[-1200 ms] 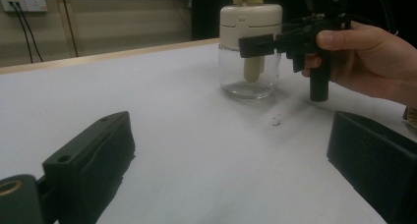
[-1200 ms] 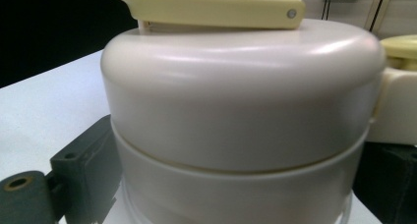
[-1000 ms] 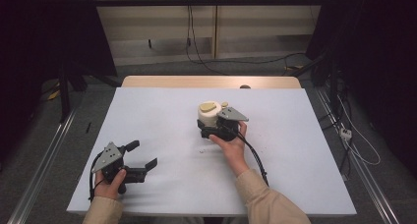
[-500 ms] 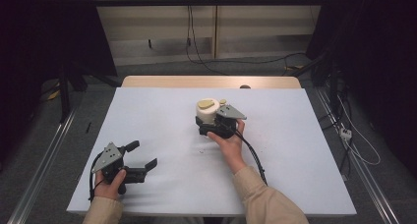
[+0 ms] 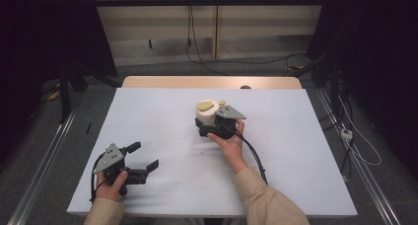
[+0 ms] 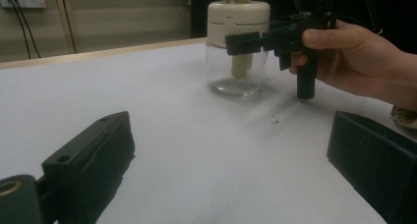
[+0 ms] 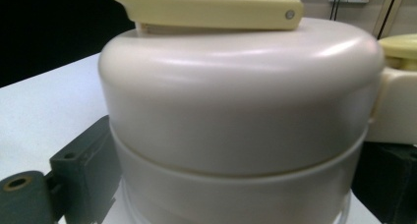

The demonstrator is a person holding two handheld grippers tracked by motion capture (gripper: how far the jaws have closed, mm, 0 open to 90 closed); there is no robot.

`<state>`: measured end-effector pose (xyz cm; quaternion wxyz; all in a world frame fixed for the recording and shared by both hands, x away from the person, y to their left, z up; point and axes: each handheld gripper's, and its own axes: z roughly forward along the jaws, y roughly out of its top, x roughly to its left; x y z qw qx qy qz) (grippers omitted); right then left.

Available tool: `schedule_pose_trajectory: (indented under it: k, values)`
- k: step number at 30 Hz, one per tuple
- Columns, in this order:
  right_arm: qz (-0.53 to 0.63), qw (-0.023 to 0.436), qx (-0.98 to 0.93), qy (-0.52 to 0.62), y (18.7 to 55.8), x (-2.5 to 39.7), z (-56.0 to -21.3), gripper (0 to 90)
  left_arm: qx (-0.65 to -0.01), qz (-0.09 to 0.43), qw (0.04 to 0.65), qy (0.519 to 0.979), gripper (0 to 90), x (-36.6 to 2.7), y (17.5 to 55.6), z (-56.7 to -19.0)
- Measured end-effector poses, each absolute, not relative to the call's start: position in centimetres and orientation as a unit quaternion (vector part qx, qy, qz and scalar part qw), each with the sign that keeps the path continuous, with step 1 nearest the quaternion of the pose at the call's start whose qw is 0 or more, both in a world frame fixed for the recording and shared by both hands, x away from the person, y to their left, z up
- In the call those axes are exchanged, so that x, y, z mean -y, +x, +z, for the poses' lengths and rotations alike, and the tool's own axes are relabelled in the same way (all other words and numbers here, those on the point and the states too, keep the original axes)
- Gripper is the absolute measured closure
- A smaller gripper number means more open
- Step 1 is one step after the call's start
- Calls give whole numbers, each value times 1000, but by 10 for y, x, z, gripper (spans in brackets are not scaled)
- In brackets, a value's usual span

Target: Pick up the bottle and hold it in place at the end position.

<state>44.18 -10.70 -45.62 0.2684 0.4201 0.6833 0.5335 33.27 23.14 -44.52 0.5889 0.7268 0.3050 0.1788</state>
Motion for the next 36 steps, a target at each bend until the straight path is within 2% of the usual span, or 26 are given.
schedule_pose_trajectory:
  k: [5,36]
  values:
    - [533,256,-682,431,440,111,-457,58,-305,178,589,727,33,-231,333,-446]
    - [525,244,-693,430,437,113,-459,49,-311,171,582,732,31,-222,339,-446]
